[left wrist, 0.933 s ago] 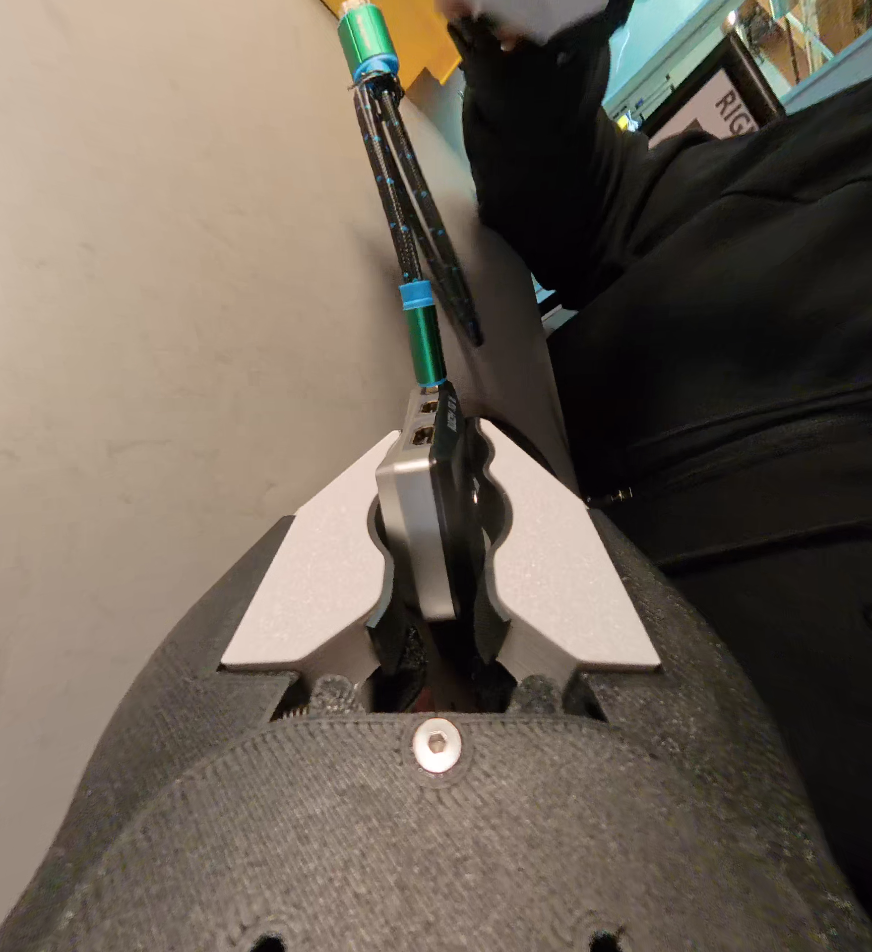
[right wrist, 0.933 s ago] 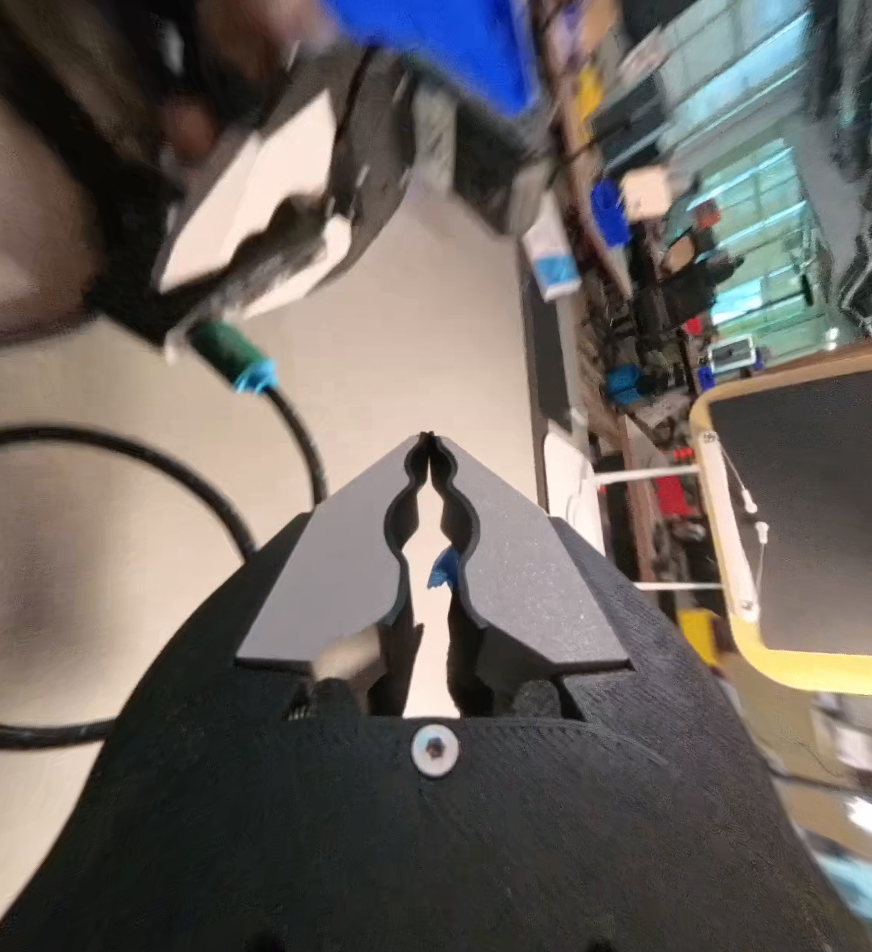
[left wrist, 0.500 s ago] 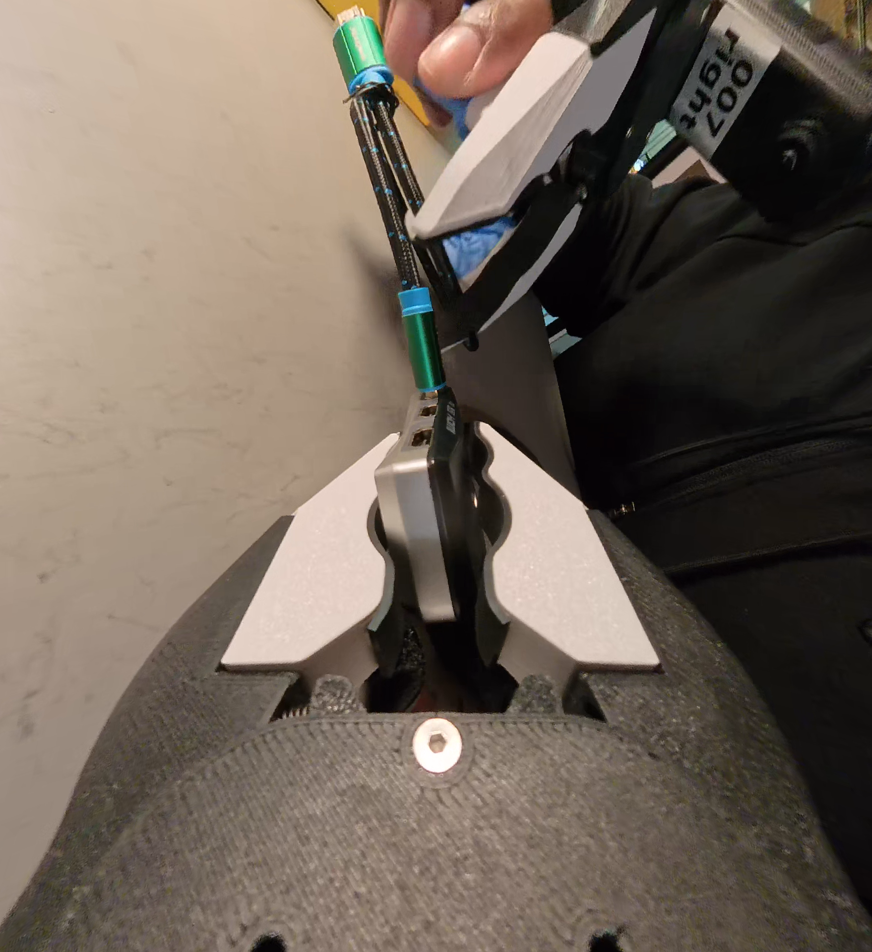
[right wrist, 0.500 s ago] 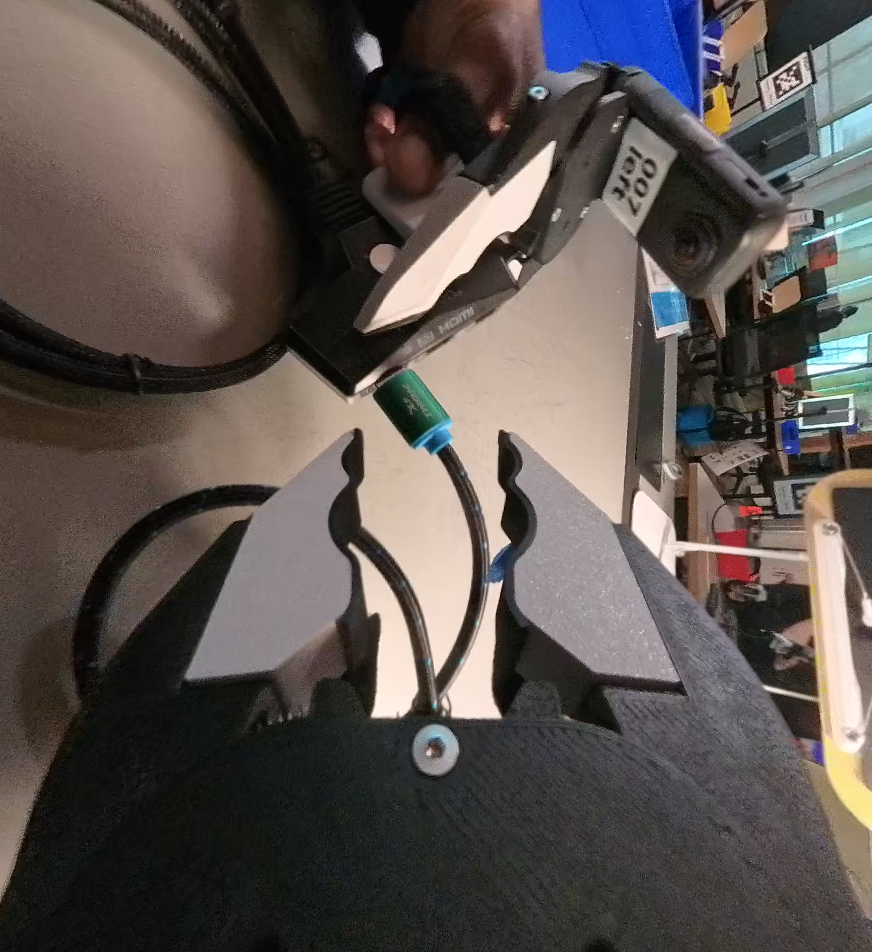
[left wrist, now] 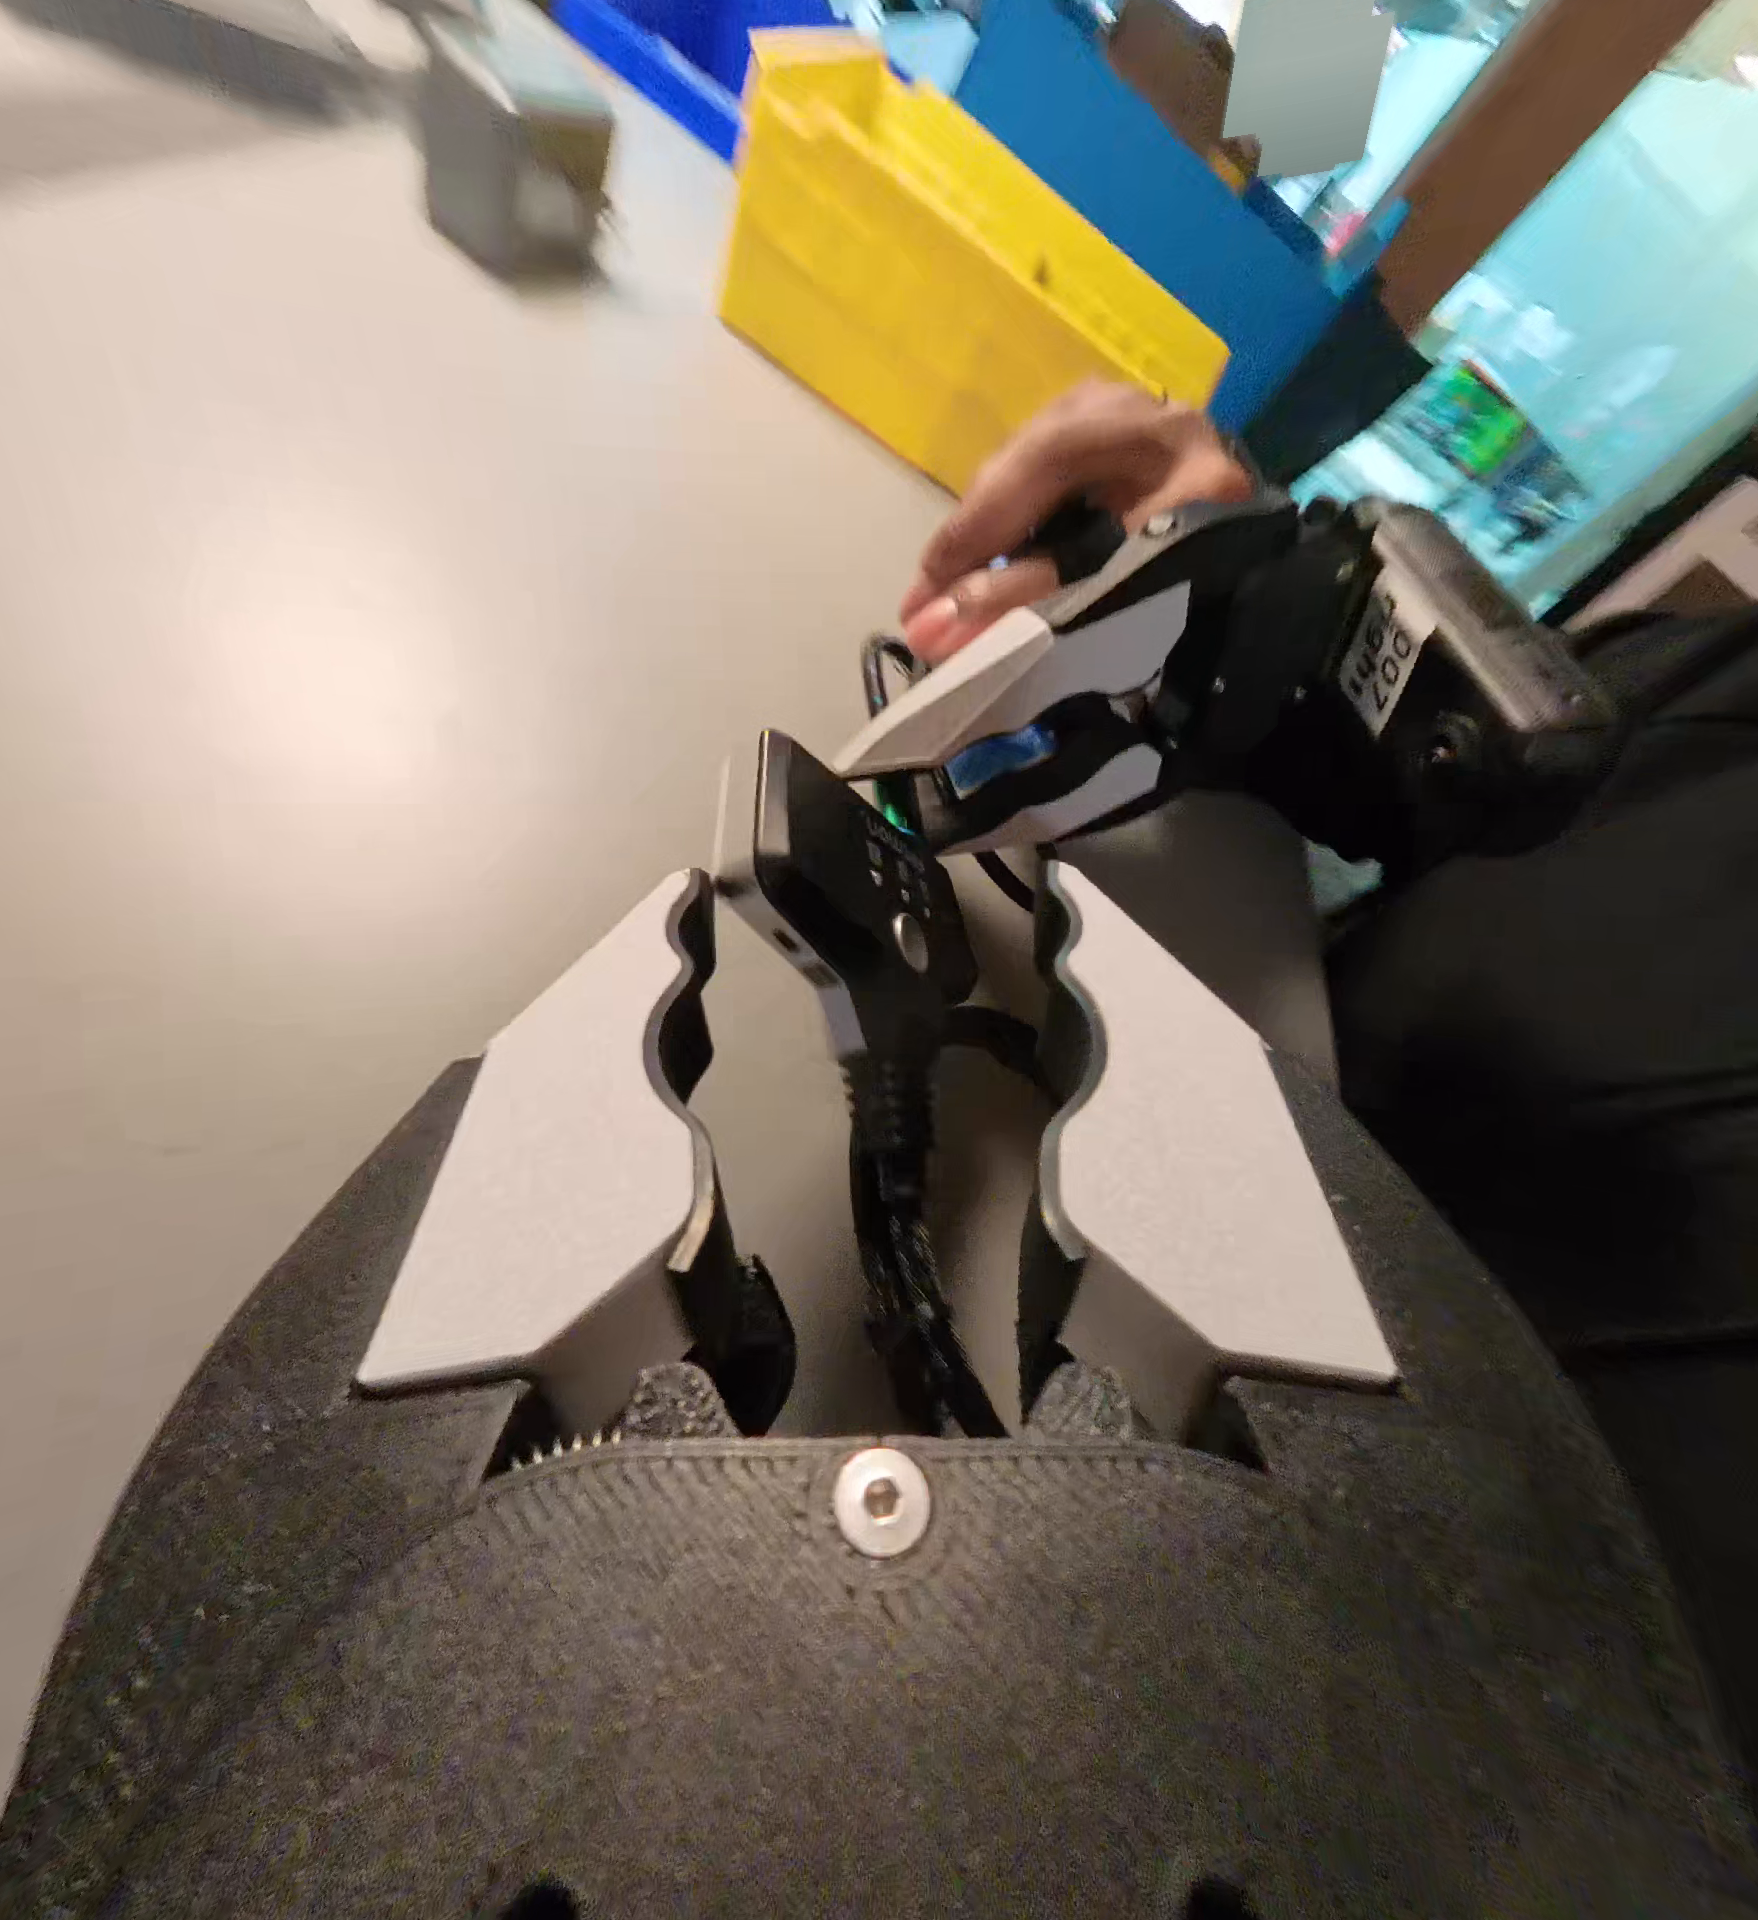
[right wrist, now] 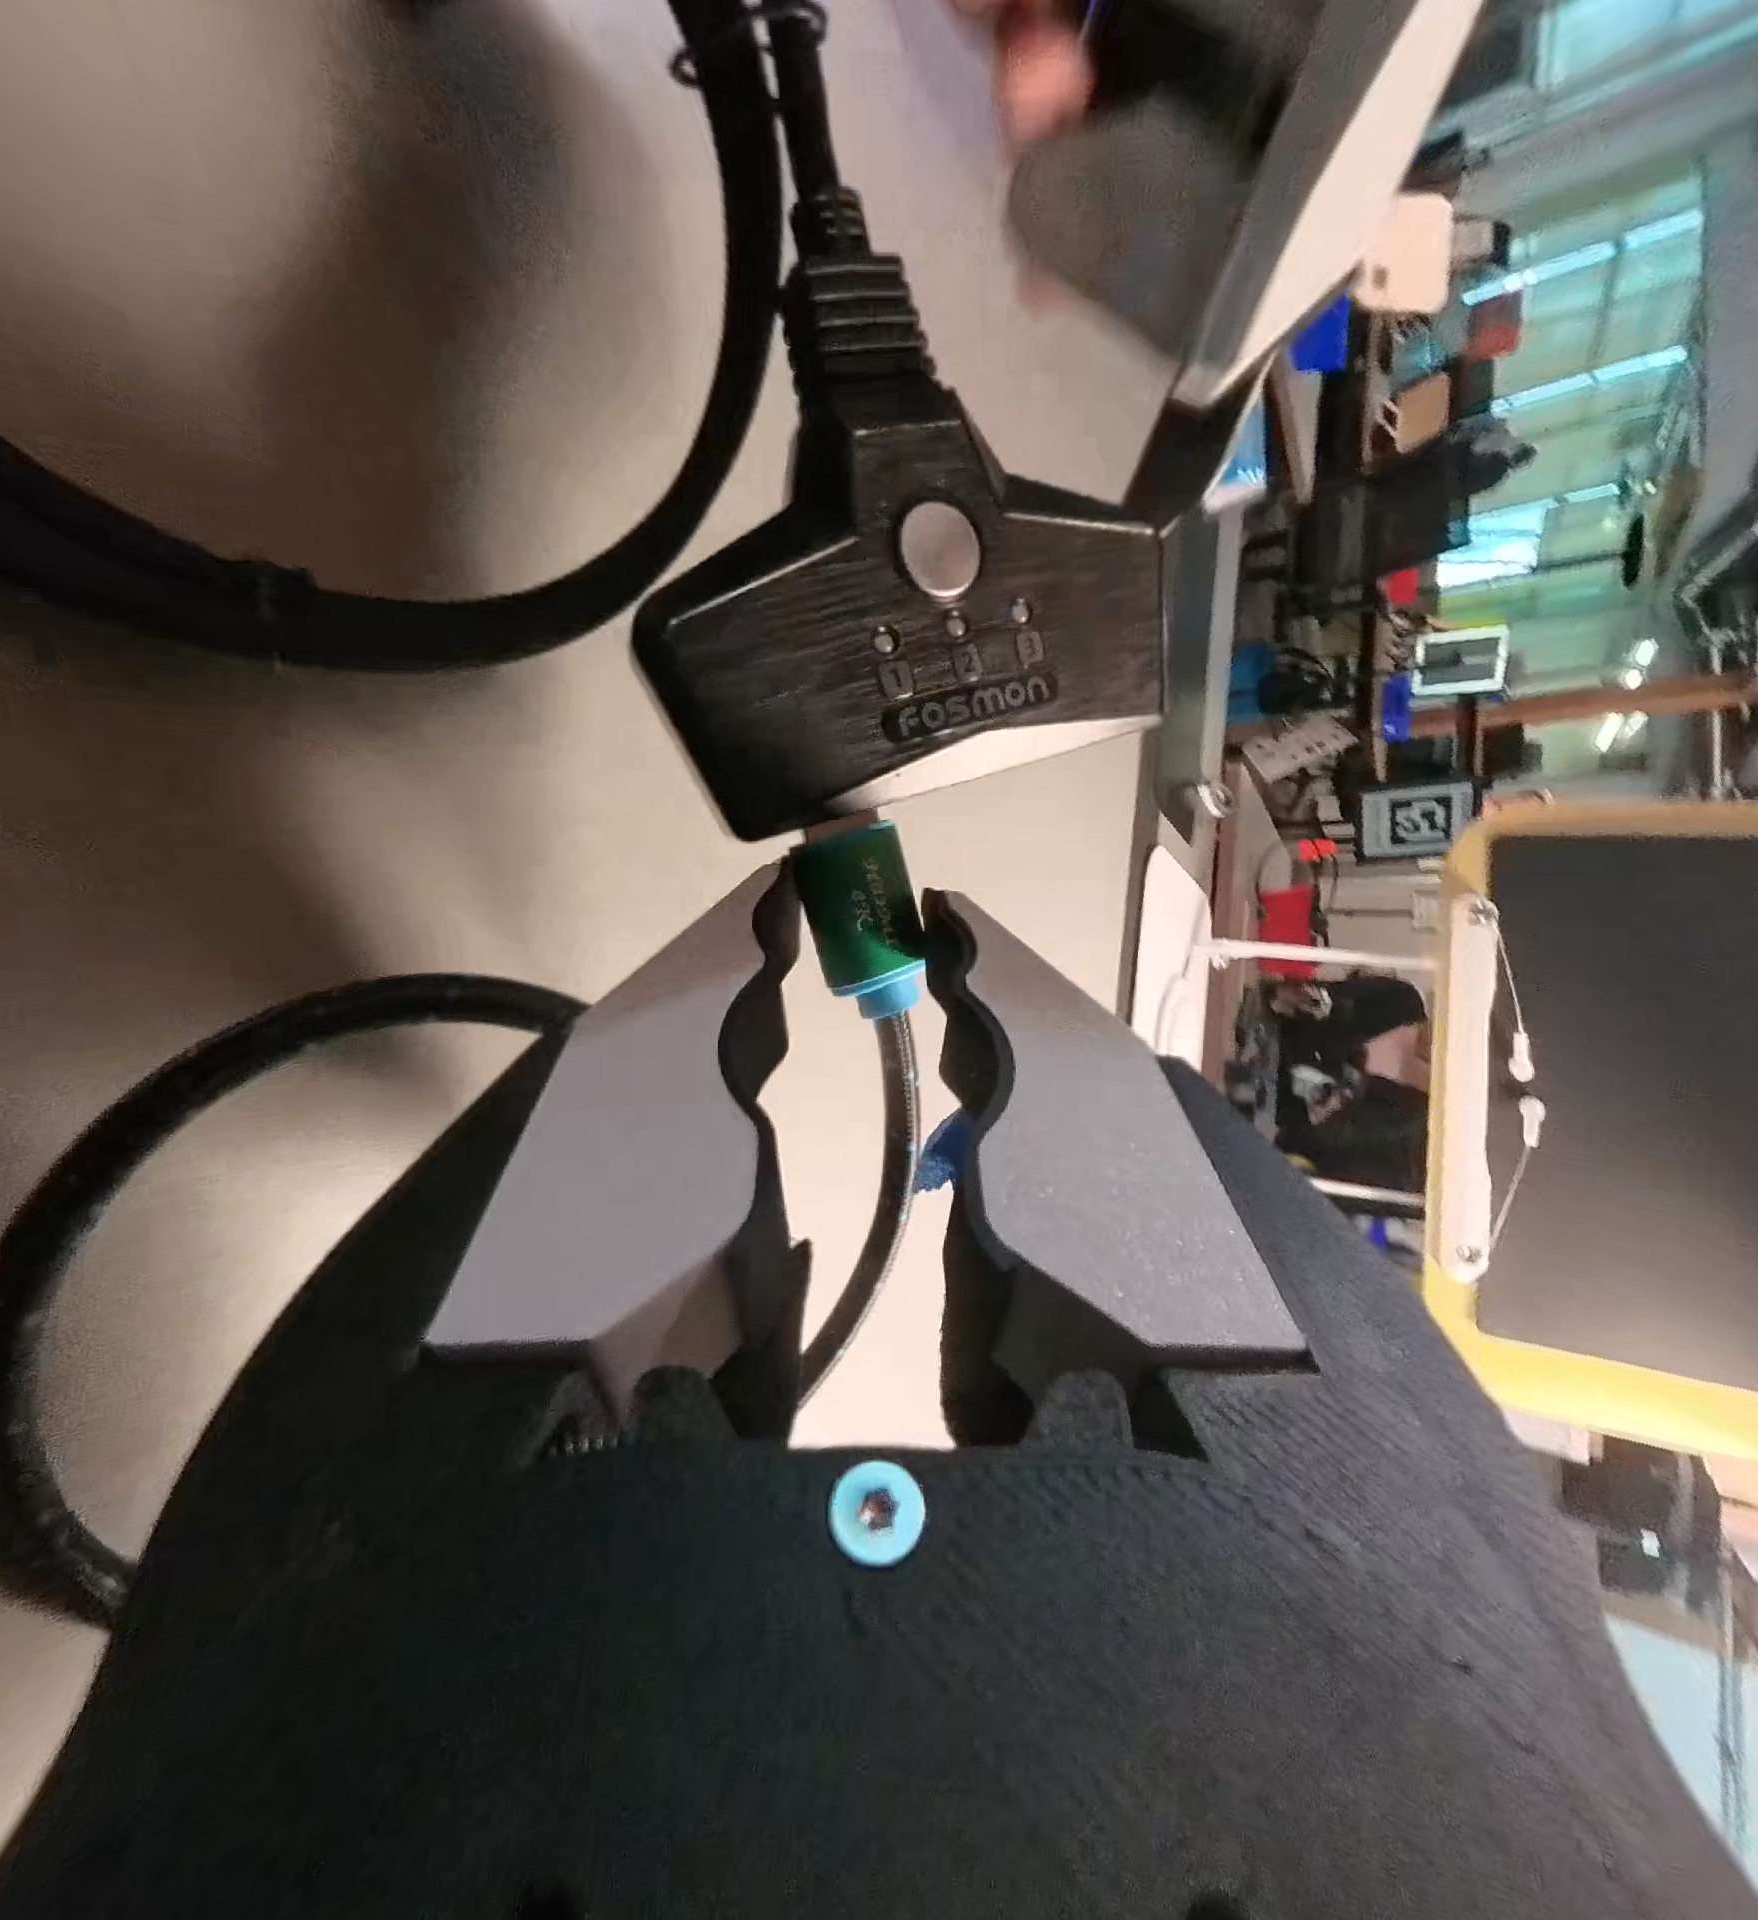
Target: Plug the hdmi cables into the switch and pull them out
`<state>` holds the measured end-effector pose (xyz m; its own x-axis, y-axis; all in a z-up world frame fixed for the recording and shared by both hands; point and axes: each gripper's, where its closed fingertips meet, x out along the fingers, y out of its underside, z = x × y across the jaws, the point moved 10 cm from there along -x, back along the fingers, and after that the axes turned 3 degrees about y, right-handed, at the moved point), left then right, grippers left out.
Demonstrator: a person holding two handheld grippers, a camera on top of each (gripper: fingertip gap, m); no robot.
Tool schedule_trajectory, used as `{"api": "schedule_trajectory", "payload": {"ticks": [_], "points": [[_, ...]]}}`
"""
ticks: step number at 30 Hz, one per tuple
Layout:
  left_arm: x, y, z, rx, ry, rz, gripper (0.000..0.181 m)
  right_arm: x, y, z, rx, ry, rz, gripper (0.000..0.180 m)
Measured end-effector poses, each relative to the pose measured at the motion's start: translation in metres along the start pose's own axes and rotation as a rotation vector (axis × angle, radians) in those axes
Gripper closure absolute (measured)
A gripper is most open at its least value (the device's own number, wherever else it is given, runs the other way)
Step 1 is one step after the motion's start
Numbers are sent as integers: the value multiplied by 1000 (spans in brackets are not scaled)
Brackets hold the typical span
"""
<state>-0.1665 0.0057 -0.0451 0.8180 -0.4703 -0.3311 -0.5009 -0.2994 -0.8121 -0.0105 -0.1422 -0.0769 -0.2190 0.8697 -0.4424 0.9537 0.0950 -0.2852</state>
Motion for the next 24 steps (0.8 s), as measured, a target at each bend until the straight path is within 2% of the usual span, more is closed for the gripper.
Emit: {"api": "schedule_trajectory", "payload": {"ticks": [1, 4, 6, 9, 11, 15, 24], "points": [[-12, -8, -5, 35, -49, -36, 118, 2, 3, -2, 20, 16, 26, 155], [-41, -27, -28, 139, -163, -147, 119, 9, 13, -8, 91, 75, 104, 156], [-46, -33, -42, 155, -168, -214, 125, 12, 18, -13, 155, 118, 136, 156], [-16, -23, -41, 2, -55, -173, 125, 14, 22, -20, 238, 181, 159, 157], [9, -9, -25, -159, -47, -133, 124, 12, 23, -23, 266, 229, 165, 158], [30, 6, 2, -404, -44, -259, 123, 8, 23, -25, 308, 295, 157, 158], [49, 11, 14, -534, 62, -391, 125, 6, 9, -20, 326, 366, 104, 158]]}}
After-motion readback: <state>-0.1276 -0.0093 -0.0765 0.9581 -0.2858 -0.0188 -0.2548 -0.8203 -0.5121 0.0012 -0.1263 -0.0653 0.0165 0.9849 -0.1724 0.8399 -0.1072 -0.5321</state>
